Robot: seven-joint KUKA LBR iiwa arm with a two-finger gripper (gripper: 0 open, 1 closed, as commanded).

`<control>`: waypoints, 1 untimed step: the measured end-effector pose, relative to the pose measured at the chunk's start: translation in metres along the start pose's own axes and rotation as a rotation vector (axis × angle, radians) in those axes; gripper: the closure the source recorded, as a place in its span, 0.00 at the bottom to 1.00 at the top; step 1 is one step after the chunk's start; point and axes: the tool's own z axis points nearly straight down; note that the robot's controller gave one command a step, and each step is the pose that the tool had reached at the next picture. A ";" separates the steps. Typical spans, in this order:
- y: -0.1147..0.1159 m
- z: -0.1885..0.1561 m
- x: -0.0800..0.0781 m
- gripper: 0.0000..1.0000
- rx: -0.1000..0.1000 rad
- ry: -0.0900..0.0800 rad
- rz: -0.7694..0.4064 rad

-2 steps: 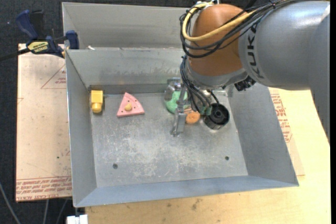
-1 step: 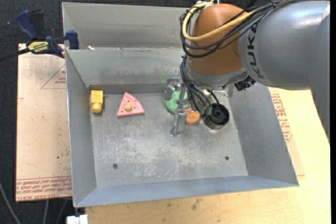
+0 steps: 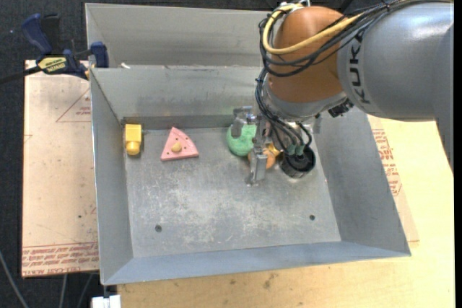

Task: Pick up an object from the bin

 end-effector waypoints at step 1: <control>-0.041 0.027 0.008 0.00 0.004 0.003 -0.076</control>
Offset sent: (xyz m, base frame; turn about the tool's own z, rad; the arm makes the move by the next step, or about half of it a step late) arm 0.0103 -0.0864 -0.0521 0.0697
